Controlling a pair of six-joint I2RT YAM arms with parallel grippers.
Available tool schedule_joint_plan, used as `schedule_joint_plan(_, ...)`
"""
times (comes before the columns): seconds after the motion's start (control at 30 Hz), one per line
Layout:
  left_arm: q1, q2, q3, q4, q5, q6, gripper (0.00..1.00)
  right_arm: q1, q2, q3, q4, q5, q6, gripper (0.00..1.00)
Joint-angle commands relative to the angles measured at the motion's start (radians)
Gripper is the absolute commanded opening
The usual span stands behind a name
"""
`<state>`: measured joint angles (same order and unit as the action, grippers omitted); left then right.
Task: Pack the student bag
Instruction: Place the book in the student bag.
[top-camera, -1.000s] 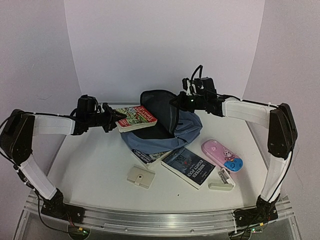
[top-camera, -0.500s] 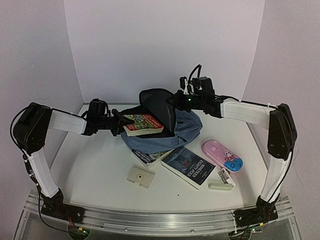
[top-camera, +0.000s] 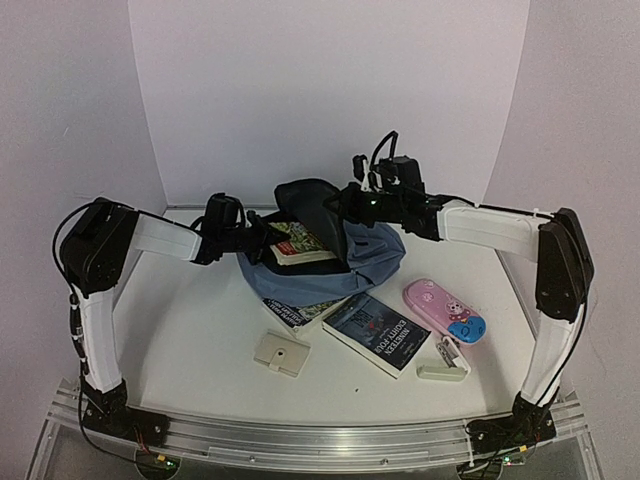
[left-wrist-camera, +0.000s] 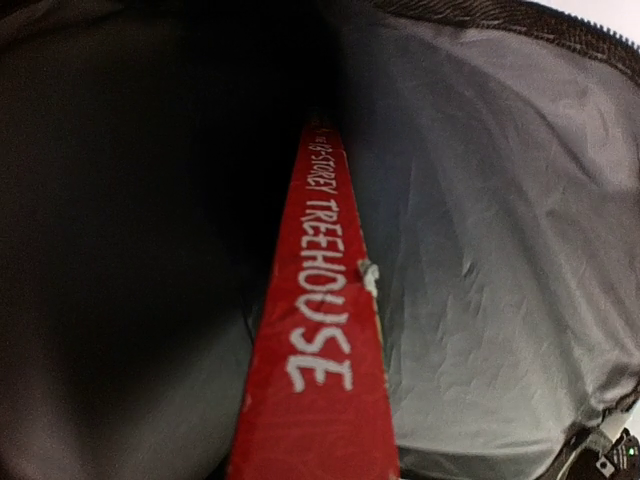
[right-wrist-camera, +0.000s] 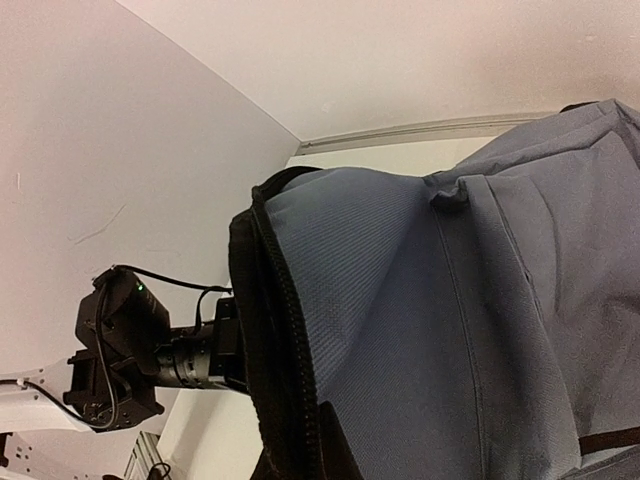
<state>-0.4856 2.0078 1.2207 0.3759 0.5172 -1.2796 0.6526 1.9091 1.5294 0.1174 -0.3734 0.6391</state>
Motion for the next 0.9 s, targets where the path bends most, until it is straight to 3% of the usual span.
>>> schedule_joint_plan(0.0, -0.029, 0.057, 0.139, 0.081, -0.049, 0.033, 0.00, 0.019, -0.050, -0.006, 0.096, -0.018, 0.015, 0.00)
schedule_joint_plan(0.2, -0.053, 0.153, 0.228, 0.033, -0.127, 0.064, 0.00, 0.033, -0.042, -0.007, 0.110, -0.020, 0.026, 0.00)
schedule_joint_plan(0.33, -0.070, 0.205, 0.346, -0.099, -0.142, 0.138, 0.04, 0.036, -0.044, -0.011, 0.111, -0.009, 0.026, 0.00)
schedule_joint_plan(0.4, -0.073, 0.199, 0.360, -0.150, -0.161, 0.174, 0.17, 0.037, -0.052, -0.016, 0.112, 0.008, 0.024, 0.00)
schedule_joint_plan(0.5, -0.073, 0.129, 0.286, -0.171, -0.219, 0.210, 0.50, 0.036, -0.068, -0.031, 0.111, 0.026, 0.018, 0.00)
schedule_joint_plan(0.53, -0.074, 0.105, 0.257, -0.181, -0.238, 0.221, 0.55, 0.037, -0.075, -0.036, 0.111, 0.030, 0.018, 0.00)
schedule_joint_plan(0.7, -0.074, 0.004, 0.167, -0.269, -0.276, 0.236, 0.73, 0.037, -0.091, -0.055, 0.111, 0.045, 0.014, 0.00)
schedule_joint_plan(0.87, -0.074, -0.069, 0.106, -0.337, -0.299, 0.231, 0.79, 0.037, -0.099, -0.057, 0.111, 0.048, 0.011, 0.00)
